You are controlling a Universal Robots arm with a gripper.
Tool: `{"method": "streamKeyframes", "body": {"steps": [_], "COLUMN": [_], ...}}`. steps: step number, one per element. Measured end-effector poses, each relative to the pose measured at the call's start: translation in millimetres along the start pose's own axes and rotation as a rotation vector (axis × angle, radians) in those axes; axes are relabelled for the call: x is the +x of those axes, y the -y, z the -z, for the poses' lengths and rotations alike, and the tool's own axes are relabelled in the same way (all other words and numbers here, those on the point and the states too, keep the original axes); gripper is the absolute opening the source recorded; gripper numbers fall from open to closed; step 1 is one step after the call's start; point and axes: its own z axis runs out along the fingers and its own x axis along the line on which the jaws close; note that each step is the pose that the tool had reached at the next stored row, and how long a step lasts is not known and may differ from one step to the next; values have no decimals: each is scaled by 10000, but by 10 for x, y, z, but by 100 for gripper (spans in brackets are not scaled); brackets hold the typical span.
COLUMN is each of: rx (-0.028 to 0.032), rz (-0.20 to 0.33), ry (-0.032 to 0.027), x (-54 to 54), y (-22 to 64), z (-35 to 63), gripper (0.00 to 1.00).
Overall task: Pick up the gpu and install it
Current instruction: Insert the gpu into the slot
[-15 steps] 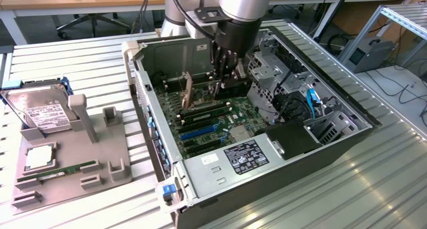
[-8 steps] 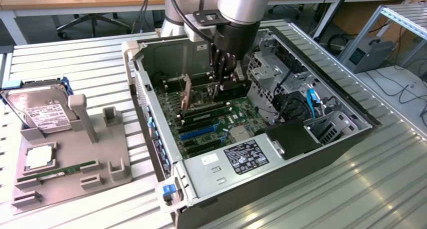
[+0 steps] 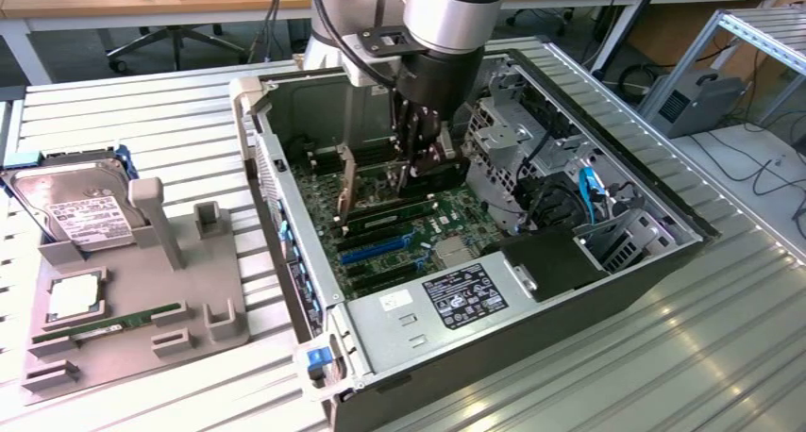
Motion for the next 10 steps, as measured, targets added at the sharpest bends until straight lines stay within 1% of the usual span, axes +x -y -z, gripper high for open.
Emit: {"method": "streamKeyframes", "body": {"steps": [4, 10], "rx": [0, 1], "rz": [0, -1], "ry": [1, 2], "x": [56, 128], "y": [-31, -49], "z": [-24, -76], "gripper": [27, 27]}}
